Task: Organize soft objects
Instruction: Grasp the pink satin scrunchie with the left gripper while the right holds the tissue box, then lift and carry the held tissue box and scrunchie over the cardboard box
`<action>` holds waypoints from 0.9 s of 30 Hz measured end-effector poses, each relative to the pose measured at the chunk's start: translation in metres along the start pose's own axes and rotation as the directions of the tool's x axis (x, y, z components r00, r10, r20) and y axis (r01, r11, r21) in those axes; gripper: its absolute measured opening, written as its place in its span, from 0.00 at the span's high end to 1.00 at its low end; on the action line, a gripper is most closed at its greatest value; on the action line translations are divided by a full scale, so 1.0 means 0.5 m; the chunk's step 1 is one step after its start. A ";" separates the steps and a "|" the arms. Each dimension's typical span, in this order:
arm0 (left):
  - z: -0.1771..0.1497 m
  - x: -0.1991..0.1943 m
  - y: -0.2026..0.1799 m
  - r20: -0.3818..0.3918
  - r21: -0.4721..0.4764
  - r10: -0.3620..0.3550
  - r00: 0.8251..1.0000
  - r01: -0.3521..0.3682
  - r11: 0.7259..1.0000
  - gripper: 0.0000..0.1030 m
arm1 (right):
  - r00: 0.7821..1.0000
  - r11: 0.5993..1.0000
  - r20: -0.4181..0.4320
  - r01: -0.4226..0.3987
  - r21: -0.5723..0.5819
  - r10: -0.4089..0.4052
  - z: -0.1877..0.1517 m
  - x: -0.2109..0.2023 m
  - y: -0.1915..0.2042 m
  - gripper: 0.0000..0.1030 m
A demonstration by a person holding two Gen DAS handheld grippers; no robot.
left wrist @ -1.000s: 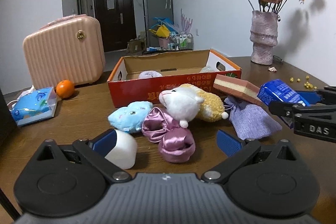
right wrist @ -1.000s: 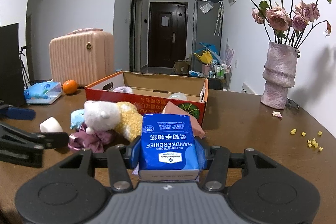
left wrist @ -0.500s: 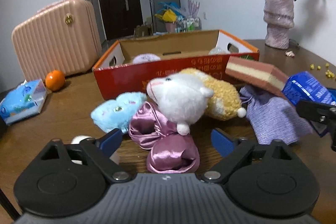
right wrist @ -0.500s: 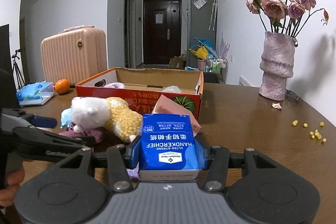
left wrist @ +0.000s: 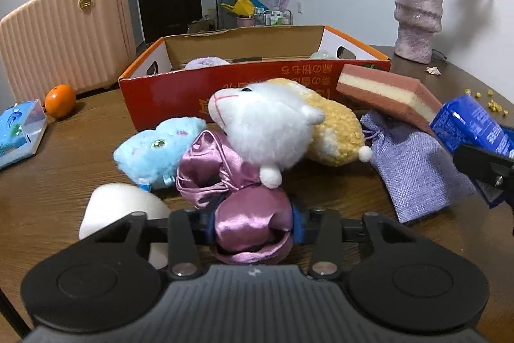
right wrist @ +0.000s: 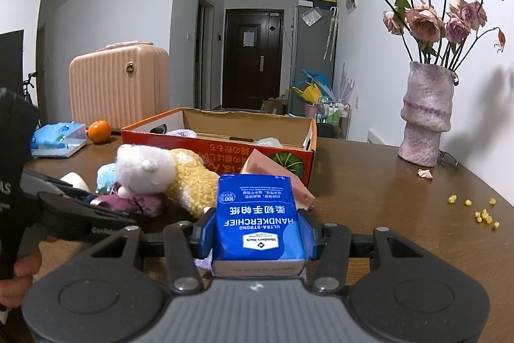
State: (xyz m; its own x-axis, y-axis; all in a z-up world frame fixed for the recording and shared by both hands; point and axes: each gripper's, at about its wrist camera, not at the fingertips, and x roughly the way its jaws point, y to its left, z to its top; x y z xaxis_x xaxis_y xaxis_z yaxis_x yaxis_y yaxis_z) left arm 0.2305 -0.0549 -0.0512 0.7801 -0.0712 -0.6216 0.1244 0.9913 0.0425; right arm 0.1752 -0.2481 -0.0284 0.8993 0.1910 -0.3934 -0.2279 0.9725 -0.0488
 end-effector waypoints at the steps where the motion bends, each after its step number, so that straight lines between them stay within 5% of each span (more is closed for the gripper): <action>1: 0.000 -0.004 0.002 0.005 -0.003 -0.002 1.000 0.002 1.000 0.63 | 1.000 1.000 0.000 0.001 -0.003 -0.001 -0.001 -0.001 0.001 0.51; 11: -0.007 -0.094 0.021 0.116 -0.034 -0.057 0.992 0.061 0.998 0.66 | 1.000 1.000 0.020 -0.010 -0.005 0.010 -0.004 -0.011 0.006 0.51; 27: -0.018 -0.233 0.041 0.298 -0.036 -0.065 0.952 0.079 0.996 0.66 | 0.998 0.999 0.064 -0.022 -0.028 0.023 0.005 -0.037 0.026 0.51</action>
State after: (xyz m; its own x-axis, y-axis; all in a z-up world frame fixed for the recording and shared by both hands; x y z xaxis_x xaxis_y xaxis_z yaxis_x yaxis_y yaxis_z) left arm 0.1367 -0.0252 0.0148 0.9176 -0.1651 -0.3616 0.1637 0.9859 -0.0348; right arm 0.1564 -0.2387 -0.0196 0.9158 0.2220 -0.3346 -0.2579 0.9639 -0.0663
